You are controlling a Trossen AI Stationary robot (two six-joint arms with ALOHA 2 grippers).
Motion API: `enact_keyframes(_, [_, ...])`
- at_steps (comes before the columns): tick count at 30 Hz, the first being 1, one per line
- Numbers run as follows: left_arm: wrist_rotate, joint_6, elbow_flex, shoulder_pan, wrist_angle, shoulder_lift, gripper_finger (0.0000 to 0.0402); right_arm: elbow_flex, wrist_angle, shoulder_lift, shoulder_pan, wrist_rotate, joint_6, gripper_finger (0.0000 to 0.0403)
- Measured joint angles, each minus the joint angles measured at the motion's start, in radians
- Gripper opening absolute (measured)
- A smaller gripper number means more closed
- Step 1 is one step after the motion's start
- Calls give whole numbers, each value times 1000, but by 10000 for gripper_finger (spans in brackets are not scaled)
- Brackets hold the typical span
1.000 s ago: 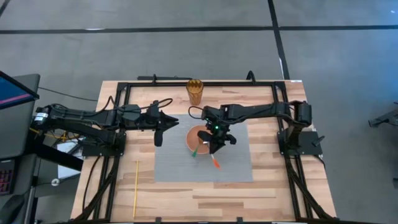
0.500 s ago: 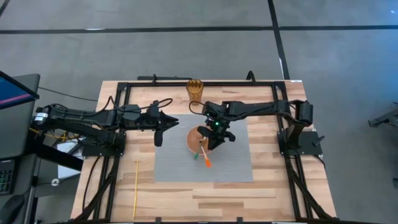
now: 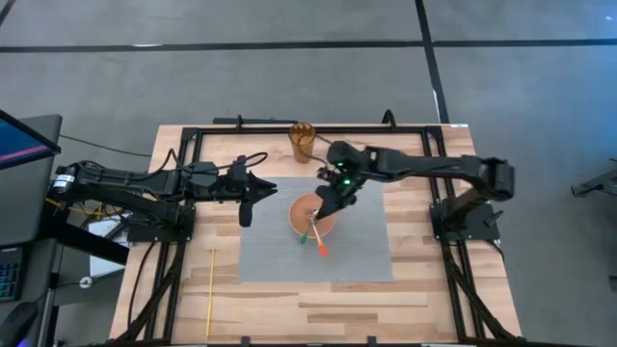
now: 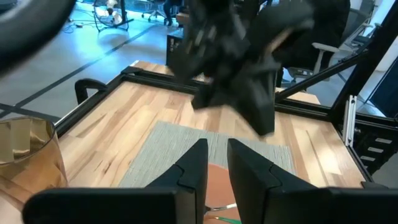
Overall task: Pick & Place Utensil
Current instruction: Put the brown cup to the top left of the orange bowl on the gray mat
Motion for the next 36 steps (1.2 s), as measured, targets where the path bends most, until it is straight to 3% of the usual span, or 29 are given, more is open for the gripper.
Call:
enact_keyframes(6, [0, 110, 0, 0, 18, 0, 63, 0, -261, -206, 15, 252, -342, 22])
enact_keyframes(10, [7, 147, 0, 19, 84, 0, 63, -16, -420, -329, 26, 571, -488, 12])
enact_keyframes(12, [22, 152, 0, 43, 104, 0, 63, -43, -430, -381, 13, 660, -514, 7])
enact_keyframes(17, [73, 157, 14, 146, 94, 0, 63, -45, -425, -462, -36, 633, -539, 2])
enact_keyframes(21, [197, 187, 69, 252, 94, 0, 75, 15, -422, -528, -97, 637, -641, 4])
enact_keyframes(26, [242, 317, 127, 334, 96, 15, 106, 15, -421, -602, -154, 804, -822, 1])
enact_keyframes(29, [243, 342, 139, 369, 96, 41, 126, -97, -313, -630, -165, 831, -948, 1])
enact_keyframes(31, [243, 319, 139, 384, 93, 75, 136, -222, -134, -652, -178, 812, -957, 1])
enact_keyframes(36, [246, 286, 139, 378, 61, 210, 142, -511, 255, -666, -218, 548, -933, 1])
